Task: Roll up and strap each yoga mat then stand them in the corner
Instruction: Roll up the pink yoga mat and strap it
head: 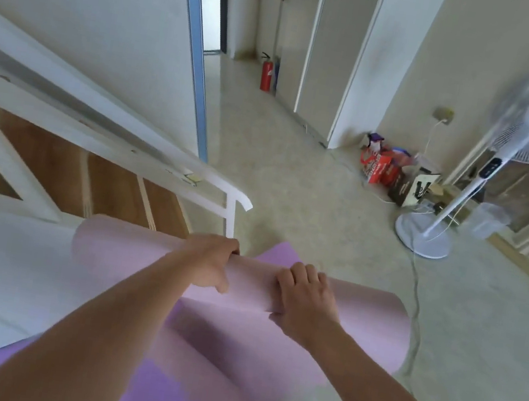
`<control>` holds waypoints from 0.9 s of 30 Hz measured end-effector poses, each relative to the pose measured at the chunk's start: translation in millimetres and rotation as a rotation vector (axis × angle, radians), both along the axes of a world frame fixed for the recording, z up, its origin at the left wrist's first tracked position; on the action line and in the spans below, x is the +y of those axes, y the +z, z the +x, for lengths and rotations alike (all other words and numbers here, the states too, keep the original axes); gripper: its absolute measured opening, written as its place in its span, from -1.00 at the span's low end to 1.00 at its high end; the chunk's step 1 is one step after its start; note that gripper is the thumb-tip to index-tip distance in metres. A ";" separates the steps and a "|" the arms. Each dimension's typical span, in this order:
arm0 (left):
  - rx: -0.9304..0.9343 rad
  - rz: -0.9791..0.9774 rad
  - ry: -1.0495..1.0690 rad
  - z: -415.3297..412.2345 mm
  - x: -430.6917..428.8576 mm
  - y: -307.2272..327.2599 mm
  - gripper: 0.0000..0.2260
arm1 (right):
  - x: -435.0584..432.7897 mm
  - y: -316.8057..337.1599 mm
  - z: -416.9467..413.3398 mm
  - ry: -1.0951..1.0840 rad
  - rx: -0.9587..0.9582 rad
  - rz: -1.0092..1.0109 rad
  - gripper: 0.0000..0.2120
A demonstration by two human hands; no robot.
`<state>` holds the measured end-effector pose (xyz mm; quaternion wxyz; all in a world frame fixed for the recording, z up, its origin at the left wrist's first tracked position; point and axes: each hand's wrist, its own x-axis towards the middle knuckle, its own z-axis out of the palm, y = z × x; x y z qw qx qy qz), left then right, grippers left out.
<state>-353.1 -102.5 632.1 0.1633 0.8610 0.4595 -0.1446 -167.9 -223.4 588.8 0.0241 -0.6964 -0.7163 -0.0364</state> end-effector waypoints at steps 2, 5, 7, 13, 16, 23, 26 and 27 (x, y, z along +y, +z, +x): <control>0.008 0.238 -0.094 -3.9 -26.1 5.9 -0.61 | -14.6 37.6 -2.7 -0.035 0.163 -0.125 -0.36; -0.088 0.535 -0.213 -8.0 -64.8 15.0 -0.63 | -19.3 87.4 2.6 -0.075 0.386 -0.228 -0.13; -0.182 0.728 -0.299 -14.5 -84.3 22.0 -0.68 | -20.7 107.8 1.1 -0.108 0.483 -0.508 0.04; -0.290 1.108 -0.360 -49.6 -131.5 38.1 -0.83 | -30.0 122.4 -25.2 -0.010 0.470 -0.830 -0.16; -0.260 1.095 -0.336 -73.2 -172.1 33.1 -0.84 | -36.7 122.6 -36.9 0.020 0.672 -0.970 -0.21; -0.182 0.540 -0.153 -154.0 -214.5 7.0 -0.28 | -107.8 63.4 -120.8 0.198 0.155 -0.507 -0.45; -0.049 0.126 -0.013 -184.5 -207.7 7.0 -0.05 | -139.0 29.5 -144.7 0.284 0.060 -0.212 -0.57; -0.012 -0.052 0.034 -193.9 -208.7 3.2 -0.07 | -148.3 23.8 -153.1 0.298 0.056 -0.130 -0.57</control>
